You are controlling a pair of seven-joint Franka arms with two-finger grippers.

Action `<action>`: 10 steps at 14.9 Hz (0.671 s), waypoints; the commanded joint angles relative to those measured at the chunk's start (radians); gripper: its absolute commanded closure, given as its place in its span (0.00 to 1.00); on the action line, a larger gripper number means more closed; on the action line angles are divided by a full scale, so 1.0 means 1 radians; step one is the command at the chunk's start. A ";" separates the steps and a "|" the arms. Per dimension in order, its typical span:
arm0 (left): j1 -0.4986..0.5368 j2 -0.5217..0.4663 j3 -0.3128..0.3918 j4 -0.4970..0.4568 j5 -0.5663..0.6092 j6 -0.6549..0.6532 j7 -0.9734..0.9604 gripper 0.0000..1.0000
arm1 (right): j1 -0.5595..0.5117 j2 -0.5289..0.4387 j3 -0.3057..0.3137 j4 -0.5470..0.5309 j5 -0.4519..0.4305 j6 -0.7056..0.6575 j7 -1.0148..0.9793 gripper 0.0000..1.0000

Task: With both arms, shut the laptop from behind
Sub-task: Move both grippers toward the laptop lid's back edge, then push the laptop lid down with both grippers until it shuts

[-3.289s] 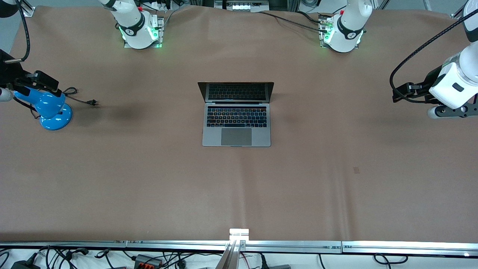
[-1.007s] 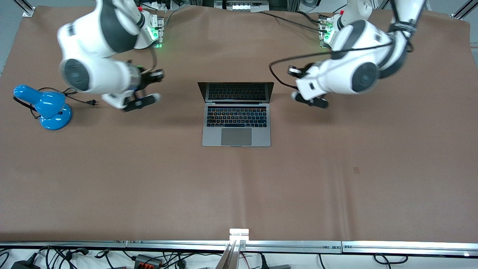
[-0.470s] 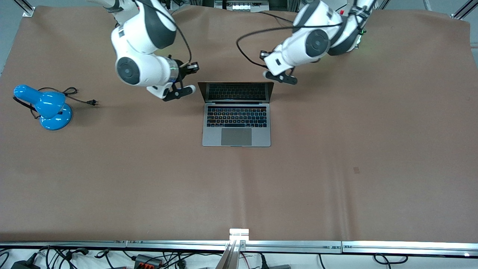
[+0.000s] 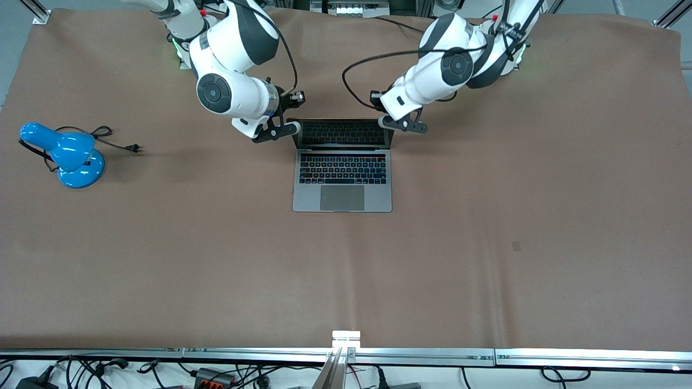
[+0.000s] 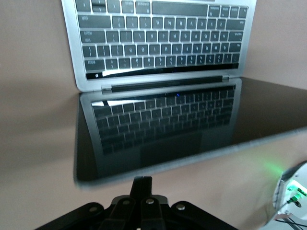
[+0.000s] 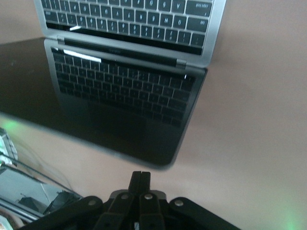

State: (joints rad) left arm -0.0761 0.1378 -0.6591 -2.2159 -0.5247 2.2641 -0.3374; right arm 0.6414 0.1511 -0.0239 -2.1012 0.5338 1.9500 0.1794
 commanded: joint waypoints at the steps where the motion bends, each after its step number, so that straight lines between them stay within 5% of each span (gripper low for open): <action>1: 0.010 0.100 0.007 0.090 0.075 0.003 -0.009 1.00 | 0.017 0.025 -0.016 0.006 0.020 0.055 0.005 1.00; 10: -0.001 0.371 0.081 0.330 0.296 0.005 -0.109 1.00 | 0.001 0.125 -0.027 0.136 0.020 0.124 0.005 1.00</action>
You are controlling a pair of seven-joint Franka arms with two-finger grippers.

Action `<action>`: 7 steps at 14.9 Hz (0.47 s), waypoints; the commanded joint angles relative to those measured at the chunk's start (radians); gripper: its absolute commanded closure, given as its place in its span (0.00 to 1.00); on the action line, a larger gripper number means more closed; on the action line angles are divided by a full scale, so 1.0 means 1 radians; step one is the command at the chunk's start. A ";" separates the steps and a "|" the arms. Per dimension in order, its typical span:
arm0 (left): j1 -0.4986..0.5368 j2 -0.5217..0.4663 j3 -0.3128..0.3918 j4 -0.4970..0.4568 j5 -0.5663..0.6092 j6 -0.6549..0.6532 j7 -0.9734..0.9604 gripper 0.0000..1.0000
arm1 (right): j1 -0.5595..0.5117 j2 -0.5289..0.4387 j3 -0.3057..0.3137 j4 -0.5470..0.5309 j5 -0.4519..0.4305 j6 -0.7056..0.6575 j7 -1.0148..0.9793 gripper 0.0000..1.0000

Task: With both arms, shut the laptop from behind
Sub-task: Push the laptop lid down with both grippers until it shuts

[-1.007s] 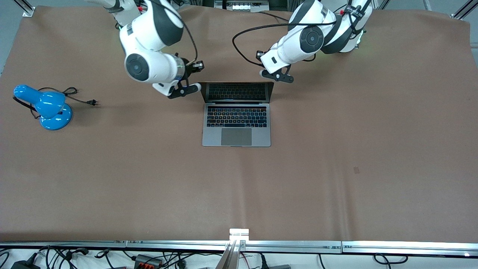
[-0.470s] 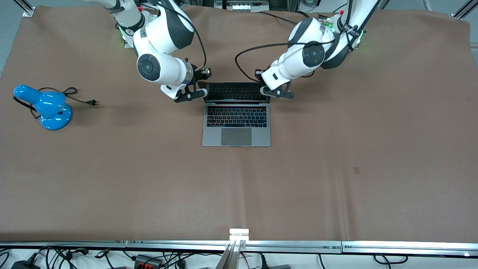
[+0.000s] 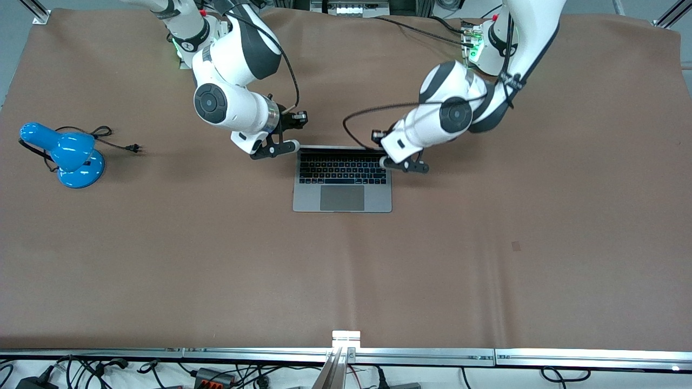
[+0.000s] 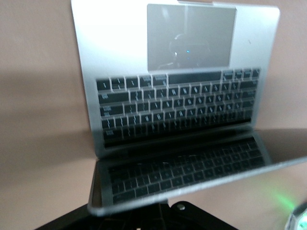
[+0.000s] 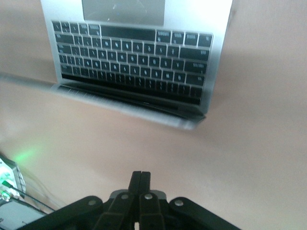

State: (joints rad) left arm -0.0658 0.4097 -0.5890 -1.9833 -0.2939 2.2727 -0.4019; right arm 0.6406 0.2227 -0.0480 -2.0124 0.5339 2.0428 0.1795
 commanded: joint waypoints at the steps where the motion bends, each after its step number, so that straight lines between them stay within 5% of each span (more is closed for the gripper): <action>1: -0.011 0.127 0.018 0.119 0.081 -0.004 -0.049 1.00 | 0.002 0.079 -0.003 0.063 0.020 0.049 0.006 1.00; 7: -0.017 0.245 0.040 0.194 0.153 -0.005 -0.049 1.00 | 0.002 0.300 -0.038 0.211 -0.003 0.161 0.005 1.00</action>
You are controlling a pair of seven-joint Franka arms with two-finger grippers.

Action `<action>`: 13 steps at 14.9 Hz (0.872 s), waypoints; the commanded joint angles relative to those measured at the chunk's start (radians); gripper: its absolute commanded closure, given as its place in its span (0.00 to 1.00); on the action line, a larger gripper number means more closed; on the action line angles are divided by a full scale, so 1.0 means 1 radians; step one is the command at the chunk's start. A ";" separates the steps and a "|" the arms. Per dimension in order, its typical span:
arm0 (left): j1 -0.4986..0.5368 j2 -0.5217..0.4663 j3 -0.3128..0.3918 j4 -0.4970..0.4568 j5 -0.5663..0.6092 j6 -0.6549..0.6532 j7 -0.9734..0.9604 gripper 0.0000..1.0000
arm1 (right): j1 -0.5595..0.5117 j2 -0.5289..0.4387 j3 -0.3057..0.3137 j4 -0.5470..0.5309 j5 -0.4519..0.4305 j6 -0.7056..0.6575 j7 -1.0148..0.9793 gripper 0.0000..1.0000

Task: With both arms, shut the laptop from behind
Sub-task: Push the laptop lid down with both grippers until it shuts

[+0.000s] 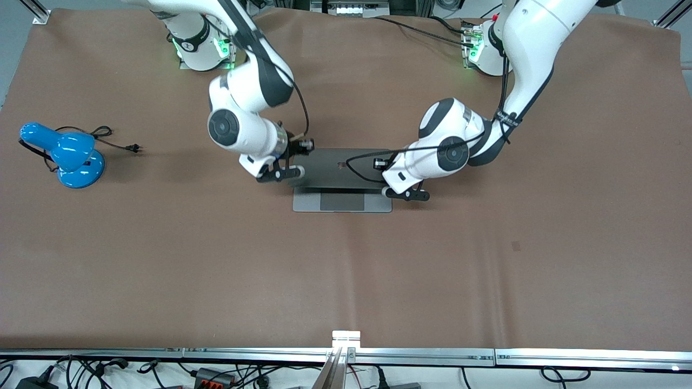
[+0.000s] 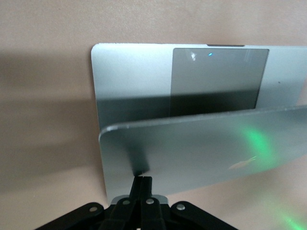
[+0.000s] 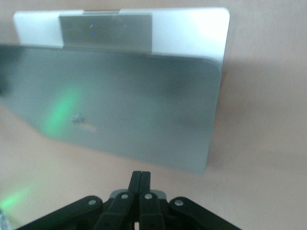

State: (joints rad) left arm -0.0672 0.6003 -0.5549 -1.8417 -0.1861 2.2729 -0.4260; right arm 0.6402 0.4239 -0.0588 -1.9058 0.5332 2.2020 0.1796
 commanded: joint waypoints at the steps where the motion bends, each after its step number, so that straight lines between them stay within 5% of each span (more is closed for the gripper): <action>1: -0.016 0.084 0.006 0.070 0.066 -0.006 -0.027 1.00 | 0.003 0.136 -0.041 0.138 -0.006 0.004 0.005 1.00; 9: -0.104 0.194 0.091 0.122 0.158 0.057 -0.034 1.00 | 0.015 0.295 -0.053 0.217 -0.041 0.105 0.005 1.00; 13: -0.100 0.110 0.109 0.122 0.162 -0.056 -0.039 1.00 | 0.016 0.300 -0.053 0.218 -0.042 0.108 0.001 1.00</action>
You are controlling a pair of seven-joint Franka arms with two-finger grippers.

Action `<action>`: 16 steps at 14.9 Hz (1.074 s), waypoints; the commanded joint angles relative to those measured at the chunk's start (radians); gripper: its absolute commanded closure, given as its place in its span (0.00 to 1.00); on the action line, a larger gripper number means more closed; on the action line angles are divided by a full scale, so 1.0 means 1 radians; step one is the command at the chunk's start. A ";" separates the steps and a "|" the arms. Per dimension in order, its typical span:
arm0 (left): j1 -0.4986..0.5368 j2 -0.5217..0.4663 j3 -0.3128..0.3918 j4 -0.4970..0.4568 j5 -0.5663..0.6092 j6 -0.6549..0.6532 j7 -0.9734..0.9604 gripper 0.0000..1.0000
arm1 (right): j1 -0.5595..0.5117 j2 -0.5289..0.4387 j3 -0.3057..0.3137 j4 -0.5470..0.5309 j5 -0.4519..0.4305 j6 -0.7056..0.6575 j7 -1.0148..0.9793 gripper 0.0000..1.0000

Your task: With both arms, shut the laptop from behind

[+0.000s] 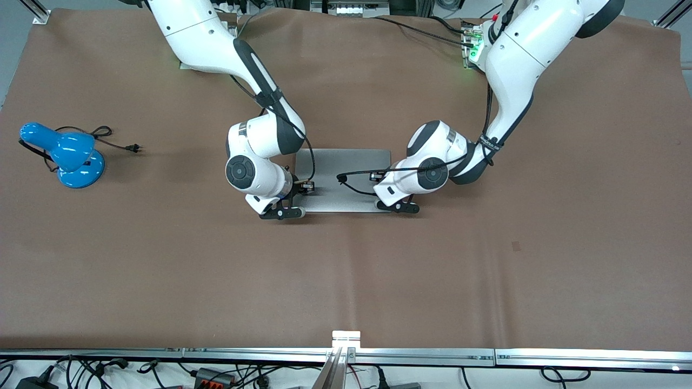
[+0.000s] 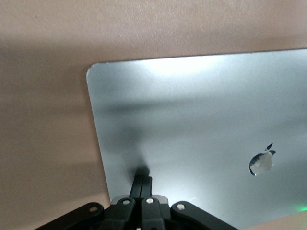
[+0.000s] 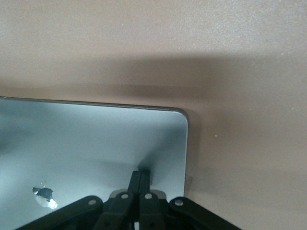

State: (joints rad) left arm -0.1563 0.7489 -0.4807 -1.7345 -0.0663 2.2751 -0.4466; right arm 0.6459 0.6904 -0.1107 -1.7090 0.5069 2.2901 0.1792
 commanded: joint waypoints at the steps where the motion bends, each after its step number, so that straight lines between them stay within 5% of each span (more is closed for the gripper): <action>1: 0.000 -0.105 0.034 0.012 0.042 -0.125 -0.026 1.00 | 0.009 0.031 -0.003 0.023 -0.016 0.019 0.000 1.00; 6: 0.142 -0.296 0.027 0.074 0.043 -0.458 0.085 0.94 | 0.017 -0.064 -0.059 0.022 -0.059 -0.039 0.000 1.00; 8: 0.191 -0.338 0.043 0.153 0.039 -0.637 0.178 0.74 | 0.015 -0.156 -0.118 0.046 -0.123 -0.156 -0.007 1.00; 9: 0.220 -0.351 0.066 0.199 0.040 -0.719 0.202 0.48 | 0.005 -0.198 -0.142 0.069 -0.169 -0.225 -0.010 1.00; 10: 0.239 -0.371 0.089 0.237 0.039 -0.786 0.244 0.00 | -0.002 -0.227 -0.167 0.098 -0.206 -0.289 -0.018 1.00; 13: 0.229 -0.469 0.317 0.251 0.034 -0.801 0.487 0.00 | -0.008 -0.272 -0.263 0.216 -0.292 -0.511 -0.029 1.00; 16: 0.233 -0.549 0.430 0.231 0.039 -0.833 0.617 0.00 | -0.009 -0.272 -0.374 0.336 -0.315 -0.693 -0.160 1.00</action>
State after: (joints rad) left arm 0.0942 0.2603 -0.1108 -1.4777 -0.0394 1.4725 0.1140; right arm 0.6367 0.3859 -0.4310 -1.4610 0.2083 1.6888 0.0952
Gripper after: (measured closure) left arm 0.313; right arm 0.991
